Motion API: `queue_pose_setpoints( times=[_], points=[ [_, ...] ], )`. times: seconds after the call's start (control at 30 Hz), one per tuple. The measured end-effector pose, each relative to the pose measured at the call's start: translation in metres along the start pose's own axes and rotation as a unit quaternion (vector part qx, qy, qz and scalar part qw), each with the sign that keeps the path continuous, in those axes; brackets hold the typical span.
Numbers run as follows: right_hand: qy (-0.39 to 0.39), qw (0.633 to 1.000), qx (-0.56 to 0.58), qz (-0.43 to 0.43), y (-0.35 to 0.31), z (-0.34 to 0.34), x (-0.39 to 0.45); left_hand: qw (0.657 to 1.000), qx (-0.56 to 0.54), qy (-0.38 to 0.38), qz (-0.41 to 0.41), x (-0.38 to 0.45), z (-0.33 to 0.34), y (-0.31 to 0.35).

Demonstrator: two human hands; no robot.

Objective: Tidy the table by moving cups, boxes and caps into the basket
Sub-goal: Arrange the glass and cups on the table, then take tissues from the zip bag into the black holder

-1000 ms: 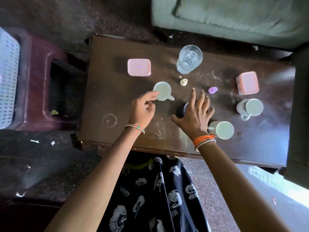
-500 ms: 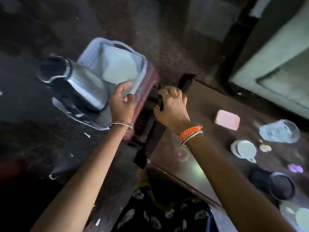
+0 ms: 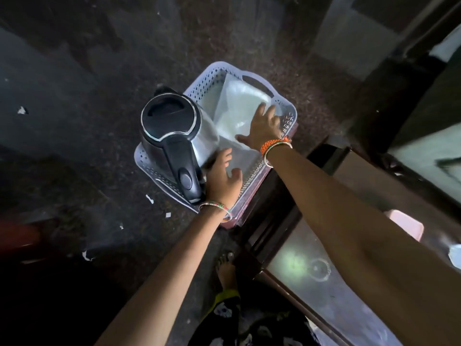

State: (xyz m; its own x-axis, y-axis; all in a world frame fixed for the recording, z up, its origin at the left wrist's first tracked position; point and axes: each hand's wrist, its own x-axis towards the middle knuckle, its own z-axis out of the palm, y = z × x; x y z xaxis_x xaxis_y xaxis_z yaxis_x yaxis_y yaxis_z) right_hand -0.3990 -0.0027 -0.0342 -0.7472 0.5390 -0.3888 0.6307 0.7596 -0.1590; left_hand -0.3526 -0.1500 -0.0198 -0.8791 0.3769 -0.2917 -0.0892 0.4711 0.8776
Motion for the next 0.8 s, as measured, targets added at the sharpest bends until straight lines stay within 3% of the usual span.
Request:
queue_pose_setpoints(
  times=[0.1,0.17,0.33,0.47,0.63,0.7,0.8],
  points=[
    [-0.027,0.994,-0.105,-0.020,-0.005,0.015,0.000,1.000,-0.006,0.003,0.004,0.002,0.001,0.001],
    [0.002,0.988,-0.150,-0.037,-0.006,0.021,-0.001,1.000,-0.009,0.005,0.008,0.004,0.002,0.001],
    [0.073,0.981,-0.123,-0.129,0.006,0.011,-0.001,1.000,-0.009,0.013,-0.003,0.005,0.005,0.000],
    [0.134,0.986,0.050,-0.090,0.008,-0.018,-0.013,0.999,-0.026,0.023,-0.003,0.005,0.006,-0.001],
    [0.211,0.933,0.287,-0.053,0.038,-0.064,-0.067,0.996,-0.087,0.037,0.004,-0.006,0.017,0.016],
    [0.186,0.902,0.388,-0.033,0.072,-0.073,-0.102,0.992,-0.121,0.039,0.001,-0.014,0.027,0.031],
    [0.078,0.828,0.555,0.030,0.133,-0.074,-0.160,0.990,-0.143,-0.010,0.002,-0.033,0.054,0.057]
  ],
)
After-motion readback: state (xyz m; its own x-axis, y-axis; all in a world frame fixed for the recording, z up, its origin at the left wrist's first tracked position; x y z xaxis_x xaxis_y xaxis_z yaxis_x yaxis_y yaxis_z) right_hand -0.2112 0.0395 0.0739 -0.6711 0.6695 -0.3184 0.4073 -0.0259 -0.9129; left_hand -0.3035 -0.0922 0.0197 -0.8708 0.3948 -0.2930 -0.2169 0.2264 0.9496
